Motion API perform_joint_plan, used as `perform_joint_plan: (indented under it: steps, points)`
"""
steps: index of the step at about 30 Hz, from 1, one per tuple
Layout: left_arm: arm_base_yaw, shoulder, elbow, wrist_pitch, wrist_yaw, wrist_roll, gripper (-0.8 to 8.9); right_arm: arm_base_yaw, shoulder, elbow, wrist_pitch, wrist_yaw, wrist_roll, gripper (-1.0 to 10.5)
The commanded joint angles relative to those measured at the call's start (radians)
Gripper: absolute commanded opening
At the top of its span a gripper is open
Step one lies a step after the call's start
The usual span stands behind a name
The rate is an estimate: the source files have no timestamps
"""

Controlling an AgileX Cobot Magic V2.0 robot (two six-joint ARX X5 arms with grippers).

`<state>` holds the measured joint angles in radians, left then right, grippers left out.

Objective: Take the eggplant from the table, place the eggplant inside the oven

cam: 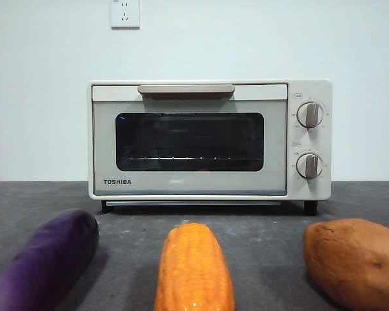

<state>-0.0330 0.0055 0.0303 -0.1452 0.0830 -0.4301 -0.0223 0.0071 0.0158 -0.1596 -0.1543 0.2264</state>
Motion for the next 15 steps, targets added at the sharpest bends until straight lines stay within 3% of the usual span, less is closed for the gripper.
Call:
perform_joint_plan:
  steps: [1,7,15]
  points:
    - [0.002,-0.001,-0.016,0.009,0.019,-0.074,0.06,0.000,-0.003,0.006,-0.002,-0.006,0.169,0.1]
    - [0.002,0.014,0.060,-0.050,0.023,-0.096,0.06,0.000,-0.002,0.069,-0.006,-0.003,0.285,0.0]
    - [0.002,0.156,0.200,-0.079,0.082,-0.093,0.06,0.000,0.075,0.246,-0.144,-0.003,0.284,0.0]
